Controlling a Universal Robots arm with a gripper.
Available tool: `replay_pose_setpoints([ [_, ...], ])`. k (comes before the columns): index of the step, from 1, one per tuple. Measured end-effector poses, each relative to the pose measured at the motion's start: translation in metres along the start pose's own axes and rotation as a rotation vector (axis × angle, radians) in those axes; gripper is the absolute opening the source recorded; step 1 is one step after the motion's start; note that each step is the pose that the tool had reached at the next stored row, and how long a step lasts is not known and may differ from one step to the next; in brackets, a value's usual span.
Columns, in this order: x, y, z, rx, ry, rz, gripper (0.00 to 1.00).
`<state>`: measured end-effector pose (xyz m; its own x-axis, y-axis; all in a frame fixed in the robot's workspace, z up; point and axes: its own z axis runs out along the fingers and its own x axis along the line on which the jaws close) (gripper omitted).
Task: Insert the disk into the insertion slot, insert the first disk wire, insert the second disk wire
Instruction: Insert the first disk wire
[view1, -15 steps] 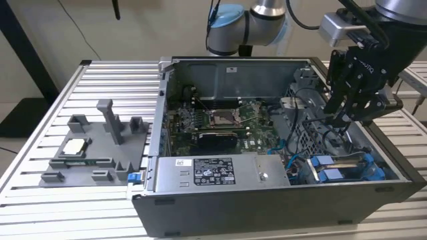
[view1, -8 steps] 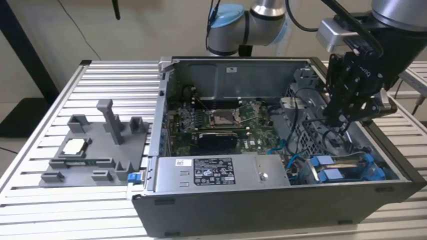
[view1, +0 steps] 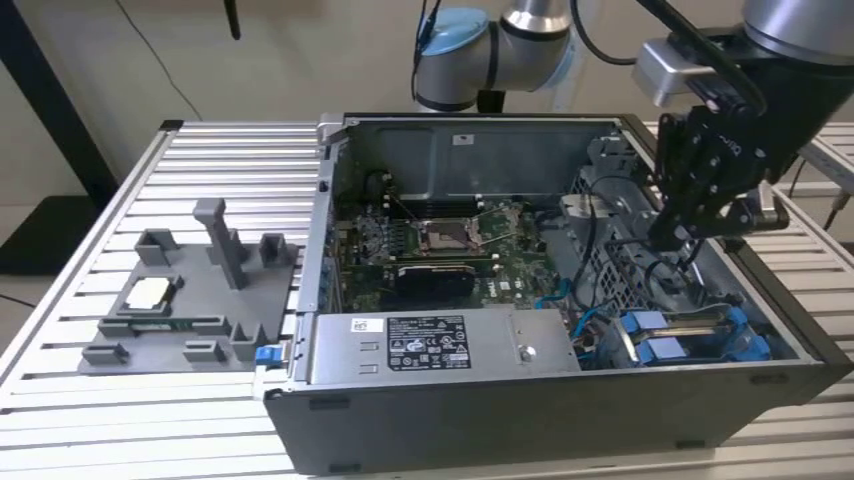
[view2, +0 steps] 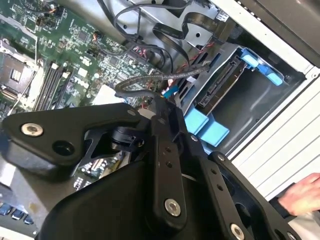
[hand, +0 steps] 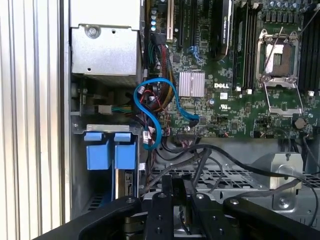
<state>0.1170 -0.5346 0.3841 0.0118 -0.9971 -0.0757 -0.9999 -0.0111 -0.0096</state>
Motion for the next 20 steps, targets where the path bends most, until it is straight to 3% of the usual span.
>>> replay_pose_setpoints([
  [8, 0.0004, -0.0028, 0.0003, -0.0010, 0.0195, 0.000, 0.19],
  [20, 0.0084, -0.0115, 0.0008, -0.0066, 0.0329, 0.001, 0.19],
])
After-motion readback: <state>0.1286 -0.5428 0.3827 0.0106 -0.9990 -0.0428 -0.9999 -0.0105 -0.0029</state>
